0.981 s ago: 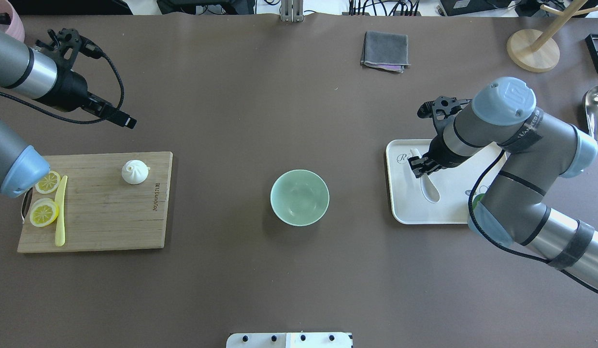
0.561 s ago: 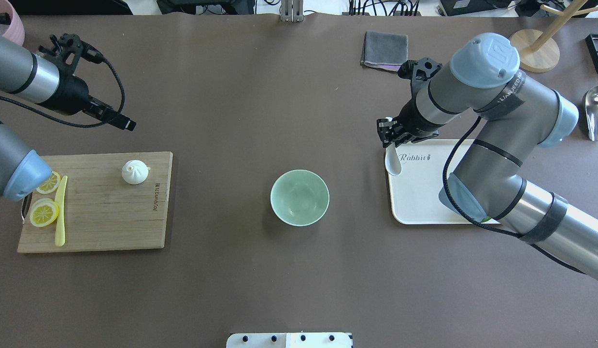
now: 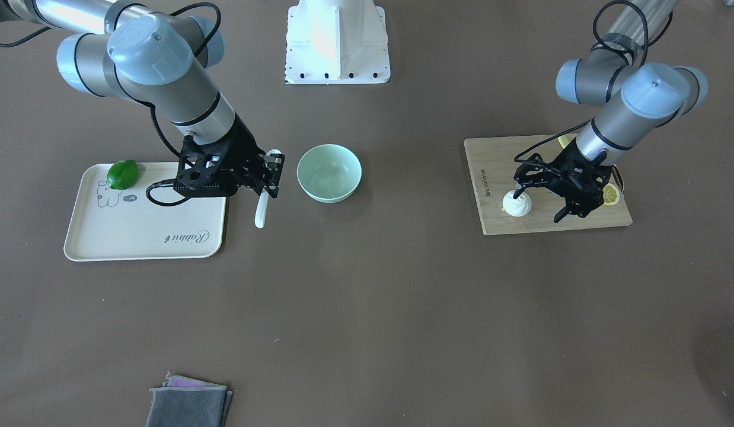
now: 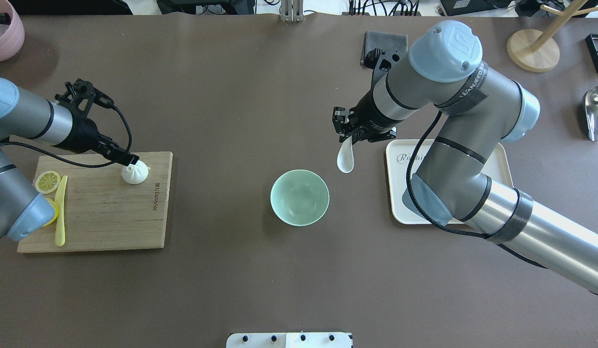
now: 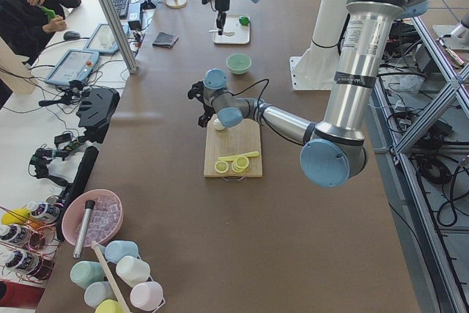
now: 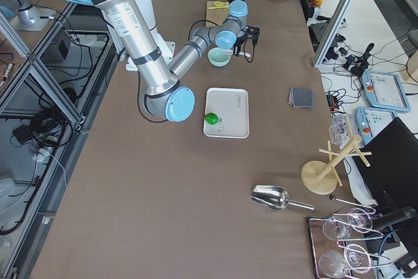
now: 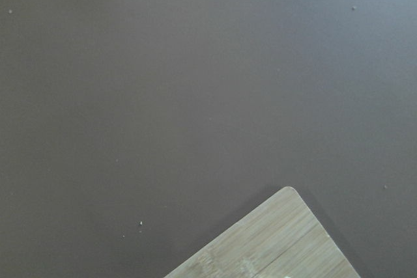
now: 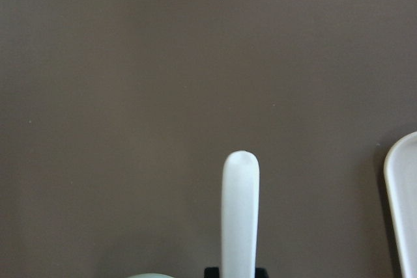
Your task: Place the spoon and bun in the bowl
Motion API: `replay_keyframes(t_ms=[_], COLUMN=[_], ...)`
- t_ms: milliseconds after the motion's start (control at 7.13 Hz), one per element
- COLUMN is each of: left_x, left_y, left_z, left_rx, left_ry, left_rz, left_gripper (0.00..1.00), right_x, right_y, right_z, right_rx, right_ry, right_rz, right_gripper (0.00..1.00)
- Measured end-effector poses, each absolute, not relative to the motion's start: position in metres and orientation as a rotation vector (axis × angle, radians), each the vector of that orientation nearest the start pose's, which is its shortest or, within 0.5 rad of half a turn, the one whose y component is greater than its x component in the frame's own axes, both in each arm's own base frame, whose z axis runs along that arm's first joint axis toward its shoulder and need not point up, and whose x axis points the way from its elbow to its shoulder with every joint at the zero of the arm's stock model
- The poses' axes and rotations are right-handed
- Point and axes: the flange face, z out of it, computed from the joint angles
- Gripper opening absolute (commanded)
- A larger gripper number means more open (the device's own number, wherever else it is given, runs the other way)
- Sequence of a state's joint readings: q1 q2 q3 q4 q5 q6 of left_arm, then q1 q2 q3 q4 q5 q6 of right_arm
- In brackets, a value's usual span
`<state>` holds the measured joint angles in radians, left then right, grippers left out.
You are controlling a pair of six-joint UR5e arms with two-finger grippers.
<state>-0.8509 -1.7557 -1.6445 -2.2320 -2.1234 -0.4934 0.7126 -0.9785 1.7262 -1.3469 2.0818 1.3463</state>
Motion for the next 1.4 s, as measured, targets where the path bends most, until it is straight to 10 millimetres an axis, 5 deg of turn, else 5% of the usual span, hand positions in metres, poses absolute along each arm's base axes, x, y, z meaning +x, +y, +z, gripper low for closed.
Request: replay_keyframes(t_ms=[280,421,561,701,981,1402], left_x=[0.333,0.341,0.347,0.351,0.353,0.331], left_y=[-0.483,-0.478,-0.474,-0.472,-0.471,-0.490], left_z=[0.460,0.462,0.463,0.463,0.456,0.393], left_rx=[0.440,0.432,0.427,0.424,0.431,0.441], left_ry=[0.945,0.948,0.948,0.948,0.952,1.032], left_rz=[0.479,0.494,0.505,0.510,0.512,0.456], left_gripper=[0.98,0.88,0.17,0.00,0.00,0.00], right_x=[-0.454,-0.459,-0.463,-0.468,-0.479,-0.517], right_y=[-0.480,-0.477,-0.473,-0.470,-0.461,-0.429], right_z=[0.203,0.201,0.200,0.198,0.193,0.196], right_rx=[0.013,0.013,0.016,0.019,0.026,0.058], right_ry=[-1.067,-1.067,-1.068,-1.069,-1.070,-1.046], right_rz=[0.202,0.200,0.197,0.195,0.188,0.185], right_gripper=[0.00,0.00,0.00,0.00,0.00,0.00])
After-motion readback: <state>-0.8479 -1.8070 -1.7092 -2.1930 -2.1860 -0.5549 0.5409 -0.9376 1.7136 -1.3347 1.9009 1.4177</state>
